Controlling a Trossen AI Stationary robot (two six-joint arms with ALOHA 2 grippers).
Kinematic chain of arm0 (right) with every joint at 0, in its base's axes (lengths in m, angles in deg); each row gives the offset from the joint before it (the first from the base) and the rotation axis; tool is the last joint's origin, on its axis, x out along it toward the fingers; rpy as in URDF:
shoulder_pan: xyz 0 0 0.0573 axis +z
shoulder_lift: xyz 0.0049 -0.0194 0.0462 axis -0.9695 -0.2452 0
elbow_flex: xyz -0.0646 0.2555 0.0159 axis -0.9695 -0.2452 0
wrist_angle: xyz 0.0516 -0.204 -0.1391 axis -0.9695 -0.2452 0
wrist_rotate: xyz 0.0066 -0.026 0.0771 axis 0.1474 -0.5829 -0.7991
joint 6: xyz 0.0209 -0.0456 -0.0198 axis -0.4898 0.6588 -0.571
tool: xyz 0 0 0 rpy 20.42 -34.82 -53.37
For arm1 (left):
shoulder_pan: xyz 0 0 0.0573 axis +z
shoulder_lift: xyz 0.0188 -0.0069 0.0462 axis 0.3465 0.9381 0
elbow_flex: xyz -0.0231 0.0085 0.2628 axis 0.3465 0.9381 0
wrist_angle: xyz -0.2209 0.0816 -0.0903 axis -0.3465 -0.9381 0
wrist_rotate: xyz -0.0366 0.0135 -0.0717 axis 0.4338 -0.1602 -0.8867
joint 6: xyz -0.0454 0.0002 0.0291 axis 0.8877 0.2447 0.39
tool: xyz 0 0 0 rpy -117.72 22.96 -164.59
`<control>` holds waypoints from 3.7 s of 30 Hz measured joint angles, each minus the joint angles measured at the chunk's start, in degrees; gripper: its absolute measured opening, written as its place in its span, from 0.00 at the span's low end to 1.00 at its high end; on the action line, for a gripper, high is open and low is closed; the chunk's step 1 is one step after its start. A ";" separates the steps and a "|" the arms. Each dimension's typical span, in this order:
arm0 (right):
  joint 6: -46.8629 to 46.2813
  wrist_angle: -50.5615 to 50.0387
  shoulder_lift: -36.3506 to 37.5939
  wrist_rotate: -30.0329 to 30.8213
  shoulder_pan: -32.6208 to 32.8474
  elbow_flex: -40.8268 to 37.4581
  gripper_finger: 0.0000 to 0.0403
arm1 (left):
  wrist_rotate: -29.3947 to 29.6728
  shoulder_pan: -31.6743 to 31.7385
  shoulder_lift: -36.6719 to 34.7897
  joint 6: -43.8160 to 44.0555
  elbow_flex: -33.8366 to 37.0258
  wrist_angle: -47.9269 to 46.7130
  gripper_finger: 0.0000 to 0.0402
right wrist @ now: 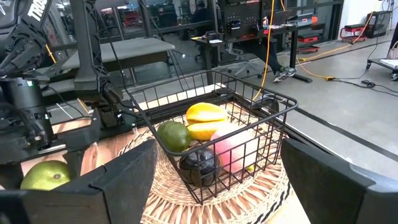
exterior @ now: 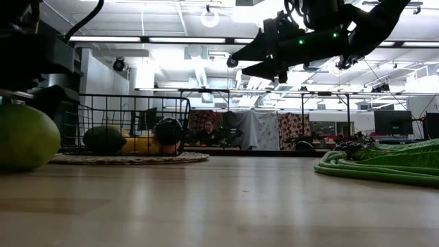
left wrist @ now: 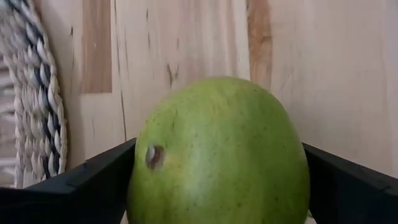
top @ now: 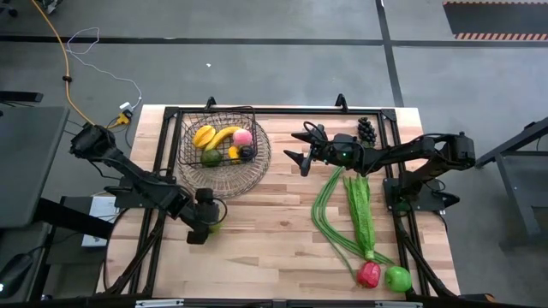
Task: Build produce basket
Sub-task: Put the green pear into the wire basket
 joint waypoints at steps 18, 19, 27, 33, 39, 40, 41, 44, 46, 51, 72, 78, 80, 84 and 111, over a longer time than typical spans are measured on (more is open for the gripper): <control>-0.13 0.00 0.00 -0.01 0.00 0.00 0.82 | -0.46 -0.02 -9.35 -0.67 0.00 3.21 0.81; -0.17 -0.01 0.00 0.01 0.00 0.00 0.82 | 0.28 0.00 -11.00 -2.06 -0.24 3.74 0.81; -0.17 0.13 0.00 -0.01 0.00 0.02 0.82 | 7.52 6.43 -23.07 -22.75 -1.42 16.19 0.82; -0.07 0.07 0.00 0.00 0.00 0.02 0.82 | 4.95 17.94 -28.60 -36.53 0.48 29.20 0.82; -0.02 0.00 0.00 -0.48 0.00 0.02 0.82 | -4.41 30.18 -32.70 -35.78 11.13 47.27 0.82; 0.00 -0.02 0.00 -1.42 0.00 0.02 0.82 | -5.23 31.75 -33.04 -34.66 13.26 50.01 0.82; 0.26 0.00 0.00 -2.67 0.00 0.02 0.82 | -5.53 33.32 -33.41 -33.33 15.56 52.61 0.82; 1.90 0.02 0.00 -6.36 0.01 0.02 0.82 | -5.61 36.90 -33.87 -29.38 19.66 58.57 0.82; 2.53 0.03 0.00 -8.95 0.02 0.02 0.82 | -6.95 38.55 -34.16 -27.22 20.05 58.30 0.82; 3.49 1.03 0.00 -14.05 0.06 0.02 0.82 | -11.93 40.49 -34.18 -25.60 20.06 58.51 0.82; 3.85 1.36 0.00 -14.61 0.04 0.02 0.82 | -9.84 40.52 -34.21 -24.92 20.05 58.34 0.83; 3.45 1.36 0.00 -14.60 0.04 0.02 0.82 | 5.56 40.52 -33.93 -22.75 15.54 45.94 0.84; 3.45 1.36 0.00 -14.58 0.04 0.02 0.82 | 13.44 40.52 -33.04 -20.58 13.69 41.90 0.84; 3.46 1.35 0.00 -13.08 0.04 0.02 0.82 | 29.31 40.57 -30.84 -17.12 12.52 39.98 0.84; 2.34 1.25 0.00 -12.46 0.04 0.02 0.82 | 17.41 60.43 -11.91 -10.45 10.54 37.16 0.84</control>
